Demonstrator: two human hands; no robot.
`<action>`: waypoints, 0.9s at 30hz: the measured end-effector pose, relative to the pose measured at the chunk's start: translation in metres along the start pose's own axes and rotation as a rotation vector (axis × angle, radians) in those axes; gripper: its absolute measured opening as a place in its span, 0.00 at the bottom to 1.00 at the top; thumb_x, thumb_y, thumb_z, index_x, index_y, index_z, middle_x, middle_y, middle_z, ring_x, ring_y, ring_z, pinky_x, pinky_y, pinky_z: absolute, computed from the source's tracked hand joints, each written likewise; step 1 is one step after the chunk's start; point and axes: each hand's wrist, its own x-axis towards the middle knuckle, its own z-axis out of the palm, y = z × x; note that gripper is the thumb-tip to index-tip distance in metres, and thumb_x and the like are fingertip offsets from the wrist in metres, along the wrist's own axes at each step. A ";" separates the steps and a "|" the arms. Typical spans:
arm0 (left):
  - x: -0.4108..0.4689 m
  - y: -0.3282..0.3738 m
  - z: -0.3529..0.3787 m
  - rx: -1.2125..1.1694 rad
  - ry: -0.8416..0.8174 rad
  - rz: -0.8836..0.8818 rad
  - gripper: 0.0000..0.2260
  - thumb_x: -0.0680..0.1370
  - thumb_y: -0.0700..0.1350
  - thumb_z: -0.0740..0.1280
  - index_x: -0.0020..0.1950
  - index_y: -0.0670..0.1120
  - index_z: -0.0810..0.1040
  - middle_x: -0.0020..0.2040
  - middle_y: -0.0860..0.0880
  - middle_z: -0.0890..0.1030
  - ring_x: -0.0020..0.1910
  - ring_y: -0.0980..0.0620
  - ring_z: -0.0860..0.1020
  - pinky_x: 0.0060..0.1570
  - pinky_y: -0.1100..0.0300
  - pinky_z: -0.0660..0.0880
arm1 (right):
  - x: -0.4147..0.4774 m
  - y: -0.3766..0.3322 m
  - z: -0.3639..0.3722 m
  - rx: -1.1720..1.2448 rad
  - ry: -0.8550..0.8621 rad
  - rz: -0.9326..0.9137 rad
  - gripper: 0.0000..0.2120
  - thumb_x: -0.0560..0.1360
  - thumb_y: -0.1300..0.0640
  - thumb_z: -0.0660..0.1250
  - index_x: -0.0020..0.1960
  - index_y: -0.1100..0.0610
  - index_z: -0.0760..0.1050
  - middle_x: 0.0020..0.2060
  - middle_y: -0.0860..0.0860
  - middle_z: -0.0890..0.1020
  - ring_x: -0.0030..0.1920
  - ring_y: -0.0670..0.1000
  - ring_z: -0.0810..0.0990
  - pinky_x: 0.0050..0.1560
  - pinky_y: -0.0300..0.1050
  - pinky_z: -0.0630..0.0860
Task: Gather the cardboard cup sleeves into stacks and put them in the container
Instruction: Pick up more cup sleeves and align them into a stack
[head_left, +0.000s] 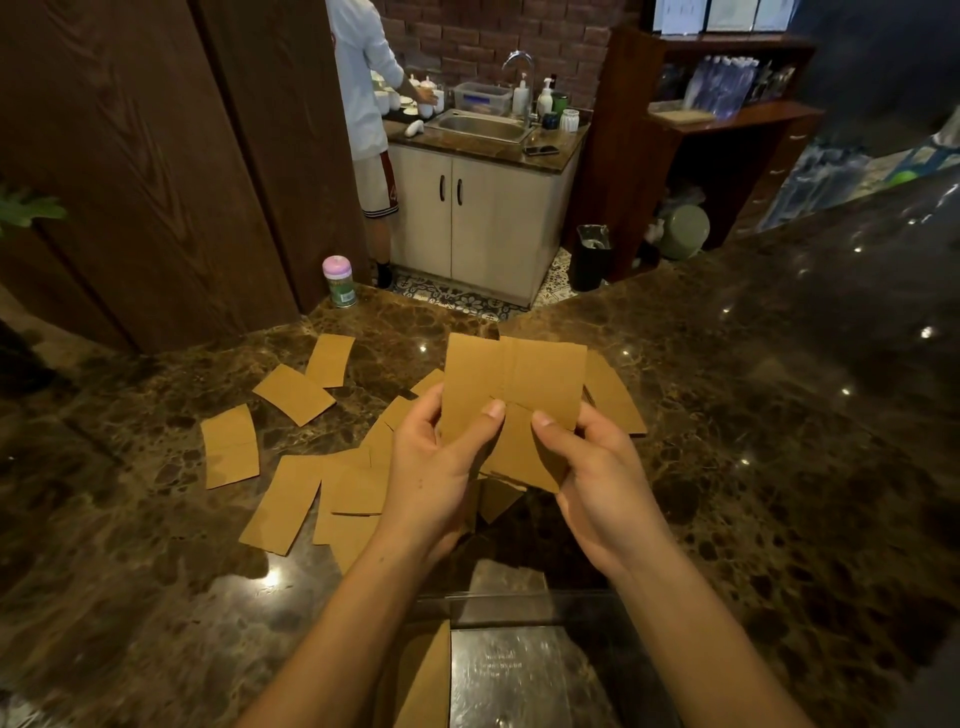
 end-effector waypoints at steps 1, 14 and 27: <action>0.000 0.000 0.000 0.007 0.007 -0.010 0.11 0.80 0.40 0.71 0.62 0.47 0.80 0.53 0.44 0.87 0.51 0.47 0.86 0.43 0.59 0.82 | -0.001 0.000 0.001 0.002 -0.010 0.003 0.14 0.84 0.62 0.63 0.64 0.49 0.81 0.58 0.49 0.88 0.59 0.48 0.86 0.57 0.47 0.82; 0.006 0.019 -0.026 -0.601 -0.298 -0.713 0.33 0.81 0.64 0.59 0.69 0.36 0.76 0.43 0.48 0.70 0.32 0.55 0.58 0.28 0.62 0.56 | 0.003 -0.022 -0.020 0.016 -0.057 -0.099 0.14 0.85 0.62 0.62 0.68 0.53 0.77 0.58 0.52 0.88 0.60 0.52 0.86 0.54 0.47 0.84; 0.011 0.024 -0.029 -0.331 -0.285 -0.604 0.22 0.82 0.57 0.63 0.71 0.47 0.78 0.58 0.36 0.80 0.37 0.44 0.78 0.31 0.58 0.73 | 0.007 -0.073 -0.025 -0.566 -0.322 -0.169 0.15 0.85 0.61 0.62 0.71 0.52 0.74 0.56 0.46 0.87 0.57 0.47 0.86 0.53 0.40 0.82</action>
